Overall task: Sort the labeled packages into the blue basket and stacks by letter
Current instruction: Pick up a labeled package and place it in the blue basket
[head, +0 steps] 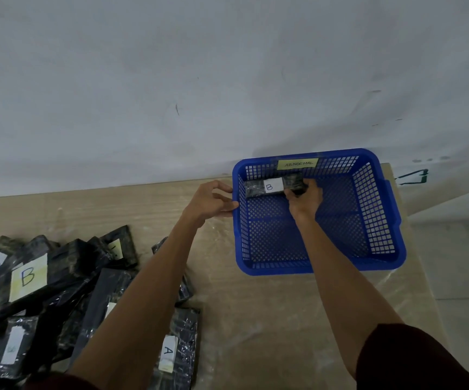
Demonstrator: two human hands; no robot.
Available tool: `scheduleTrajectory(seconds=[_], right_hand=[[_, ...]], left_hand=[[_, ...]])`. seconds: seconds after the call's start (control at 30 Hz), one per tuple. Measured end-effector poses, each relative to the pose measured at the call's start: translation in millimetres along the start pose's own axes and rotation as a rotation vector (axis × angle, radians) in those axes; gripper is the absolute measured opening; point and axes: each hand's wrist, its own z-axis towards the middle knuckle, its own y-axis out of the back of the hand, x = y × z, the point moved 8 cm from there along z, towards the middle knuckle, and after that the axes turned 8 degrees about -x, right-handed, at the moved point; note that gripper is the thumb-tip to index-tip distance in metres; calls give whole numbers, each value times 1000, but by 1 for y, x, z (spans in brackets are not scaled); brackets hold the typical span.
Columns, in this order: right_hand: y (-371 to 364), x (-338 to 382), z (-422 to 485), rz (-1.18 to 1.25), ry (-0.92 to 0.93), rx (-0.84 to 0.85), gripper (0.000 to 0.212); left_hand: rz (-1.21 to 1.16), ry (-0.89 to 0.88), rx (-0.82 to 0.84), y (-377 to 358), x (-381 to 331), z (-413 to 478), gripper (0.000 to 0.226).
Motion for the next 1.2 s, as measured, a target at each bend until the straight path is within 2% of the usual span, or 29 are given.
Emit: scheduleTrajectory(seconds=[0.2, 0.33, 0.4, 0.47, 0.63, 0.7, 0.8, 0.87, 1.0, 1.1, 1.2], right_hand=[[5, 8, -6, -54, -25, 49, 60], [7, 16, -16, -114, -41, 93, 84], [10, 21, -24, -126, -39, 90, 87], [12, 28, -36, -128, 0, 69, 76], [3, 60, -77, -1, 196, 91, 28], [1, 82, -103, 68, 316, 57, 24], [0, 110, -150, 143, 462, -25, 30], [-13, 120, -181, 121, 531, 1, 30], [-58, 106, -233, -11, 505, 143, 25], [-100, 69, -257, -182, 382, 297, 21], [-125, 24, -266, -326, 247, 324, 14]], left_hand=[[35, -40, -19, 0, -3, -2, 37], [60, -86, -27, 2, -6, -9, 34], [62, -101, -34, 6, -9, -14, 30], [69, -100, -45, 15, -9, -21, 26], [109, -116, -56, 52, 6, -37, 22], [141, -113, -64, 71, 20, -41, 22], [220, -121, -73, 101, 43, -45, 16], [306, -136, -81, 121, 58, -47, 12], [480, -189, -73, 154, 78, -49, 16], [617, -247, -35, 169, 93, -45, 24], [696, -299, 54, 175, 110, -36, 34]])
